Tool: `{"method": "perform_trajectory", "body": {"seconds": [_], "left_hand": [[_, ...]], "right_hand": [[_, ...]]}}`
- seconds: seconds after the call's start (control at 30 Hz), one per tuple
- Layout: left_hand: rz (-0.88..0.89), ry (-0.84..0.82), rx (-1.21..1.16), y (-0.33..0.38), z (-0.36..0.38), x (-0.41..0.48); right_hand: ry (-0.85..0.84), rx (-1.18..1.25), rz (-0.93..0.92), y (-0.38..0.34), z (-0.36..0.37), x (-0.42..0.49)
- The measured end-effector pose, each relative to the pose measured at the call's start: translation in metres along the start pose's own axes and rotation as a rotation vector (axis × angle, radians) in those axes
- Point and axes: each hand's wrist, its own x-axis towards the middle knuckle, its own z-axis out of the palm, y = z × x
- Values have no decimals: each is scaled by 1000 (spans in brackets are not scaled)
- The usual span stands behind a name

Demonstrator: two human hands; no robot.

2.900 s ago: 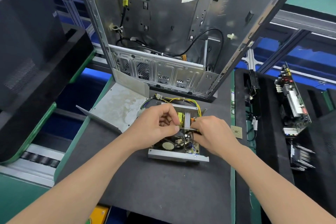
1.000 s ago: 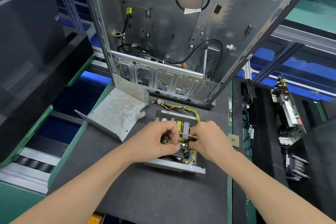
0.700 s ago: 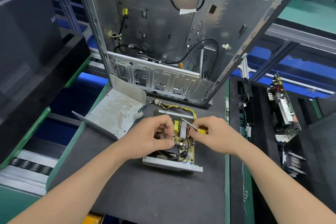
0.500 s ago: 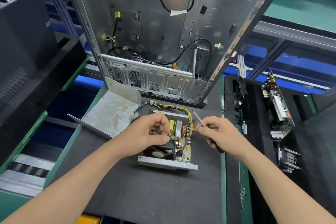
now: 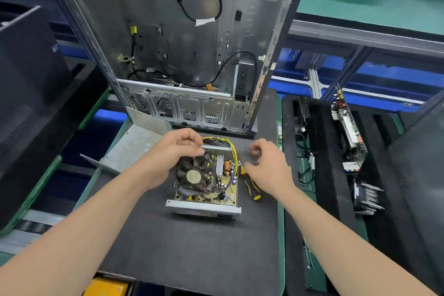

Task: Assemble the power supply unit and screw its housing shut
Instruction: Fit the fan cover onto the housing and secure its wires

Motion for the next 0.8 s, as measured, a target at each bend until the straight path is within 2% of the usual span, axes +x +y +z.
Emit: {"method": "perform_trajectory", "body": {"seconds": [0.07,0.13,0.23,0.33,0.67,0.8], "left_hand": [[-7,54,12,-4,0,2],[8,128,72,-11,1,5],[21,207,115,-20,1,11],[54,211,170,-25,-5,15],[164,232,507,-23,-10,40],[205,227,555,-16,-1,54]], "right_hand": [[-58,100,-158,-7,-11,5],[-163,137,-217,-15,-17,10],[-150,36,-215,-20,-17,15],[-154,-15,-235,-22,-16,10],[-259,25,-235,-17,-12,-27],[-282,6,-250,-19,-14,-36]]}}
